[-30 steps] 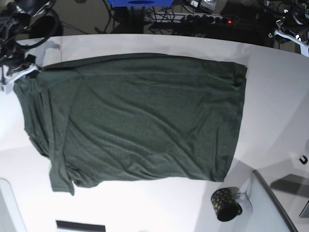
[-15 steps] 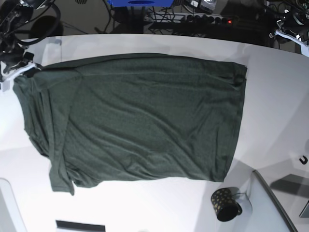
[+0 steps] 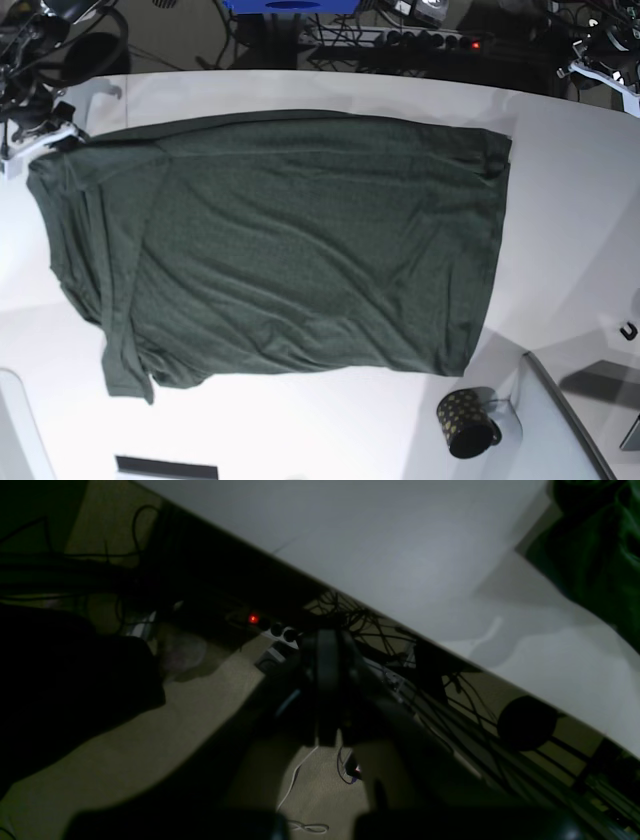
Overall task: Layout the t-shirt on the table in an organized manner, then fold the t-shirt properly
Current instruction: 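Hold the corner with the right gripper and drag it outward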
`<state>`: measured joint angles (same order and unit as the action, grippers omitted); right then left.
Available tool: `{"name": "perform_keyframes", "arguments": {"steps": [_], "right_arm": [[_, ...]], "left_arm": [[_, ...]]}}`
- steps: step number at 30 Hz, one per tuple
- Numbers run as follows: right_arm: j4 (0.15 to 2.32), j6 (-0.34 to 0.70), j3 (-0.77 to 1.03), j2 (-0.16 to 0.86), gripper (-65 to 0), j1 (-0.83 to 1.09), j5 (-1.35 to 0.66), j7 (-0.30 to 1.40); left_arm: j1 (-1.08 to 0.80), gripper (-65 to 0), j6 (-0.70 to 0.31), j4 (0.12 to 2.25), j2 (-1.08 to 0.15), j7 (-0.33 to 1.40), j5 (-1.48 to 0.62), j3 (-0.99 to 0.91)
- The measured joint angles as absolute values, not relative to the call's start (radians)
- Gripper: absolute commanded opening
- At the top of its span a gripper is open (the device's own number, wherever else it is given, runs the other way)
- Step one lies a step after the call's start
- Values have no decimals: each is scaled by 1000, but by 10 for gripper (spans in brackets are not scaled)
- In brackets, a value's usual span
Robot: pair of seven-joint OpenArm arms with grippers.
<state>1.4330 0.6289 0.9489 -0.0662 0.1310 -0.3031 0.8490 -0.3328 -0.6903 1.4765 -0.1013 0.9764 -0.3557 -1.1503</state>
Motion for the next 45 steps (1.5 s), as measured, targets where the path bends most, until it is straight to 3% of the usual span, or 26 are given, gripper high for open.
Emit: {"name": "perform_keyframes", "arguments": {"steps": [31,45], "right_arm": [[1348,628,871,-67,-642,39,-300,856],[1241,590,870,-17,-645,-111,-308,822]], "left_arm": [[-333,-650,-690,1477,-100,976,-355,-1151],[-336,-650,-690,1476,-100,977,-355,-1151]]}}
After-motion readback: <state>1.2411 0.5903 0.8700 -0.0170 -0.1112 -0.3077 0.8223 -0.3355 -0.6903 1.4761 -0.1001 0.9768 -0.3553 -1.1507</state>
